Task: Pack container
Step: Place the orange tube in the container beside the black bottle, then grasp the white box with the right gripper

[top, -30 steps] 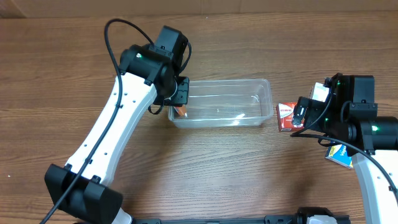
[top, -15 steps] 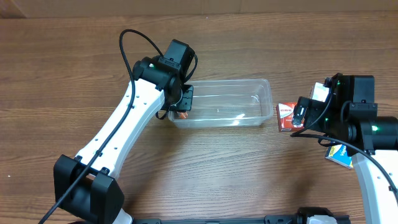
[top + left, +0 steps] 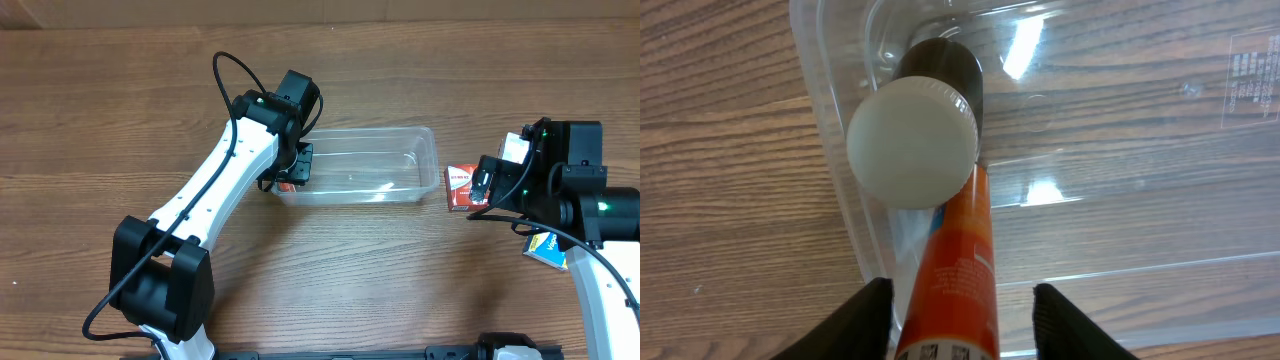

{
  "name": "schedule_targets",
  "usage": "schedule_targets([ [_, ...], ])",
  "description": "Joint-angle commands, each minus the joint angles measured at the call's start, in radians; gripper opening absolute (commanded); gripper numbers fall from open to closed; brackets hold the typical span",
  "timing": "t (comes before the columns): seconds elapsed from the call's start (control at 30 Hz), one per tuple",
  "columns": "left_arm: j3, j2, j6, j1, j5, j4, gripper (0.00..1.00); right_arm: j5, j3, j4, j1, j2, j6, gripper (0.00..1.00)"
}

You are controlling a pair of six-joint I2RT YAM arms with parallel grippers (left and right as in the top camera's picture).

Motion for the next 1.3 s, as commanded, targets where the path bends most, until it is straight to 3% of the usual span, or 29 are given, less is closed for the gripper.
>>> schedule_targets([
  [0.0, 0.002, 0.007, 0.011, -0.007, -0.01, -0.002, 0.54, -0.006, 0.027, 0.004, -0.003, 0.001, 0.001, 1.0],
  [0.33, 0.294, 0.002, 0.033, -0.003, -0.044, -0.154, 0.59, -0.005, 0.027, 0.004, -0.003, 0.001, 0.001, 1.0],
  [0.43, 0.411, -0.015, 0.029, 0.018, -0.062, -0.24, 0.76, -0.006, 0.027, -0.012, -0.003, 0.001, 0.001, 1.0],
  [0.53, 0.458, -0.063, 0.008, 0.092, -0.062, -0.289, 0.82, -0.006, 0.027, -0.021, -0.003, 0.001, 0.001, 1.0],
  [0.67, 0.458, -0.155, -0.042, 0.246, -0.05, -0.314, 0.83, -0.004, 0.065, -0.014, -0.003, 0.001, 0.002, 1.0],
  [0.8, 0.454, -0.221, -0.074, 0.351, -0.051, -0.352, 0.83, 0.084, 0.193, -0.029, -0.064, 0.024, 0.125, 1.0],
  [1.03, 0.36, -0.298, -0.085, 0.369, -0.09, -0.347, 0.84, 0.018, 0.259, -0.059, -0.329, 0.231, 0.101, 1.0],
  [1.27, 0.259, -0.301, -0.083, 0.367, -0.066, -0.298, 0.84, -0.009, 0.447, -0.042, -0.347, 0.618, -0.038, 1.0],
])
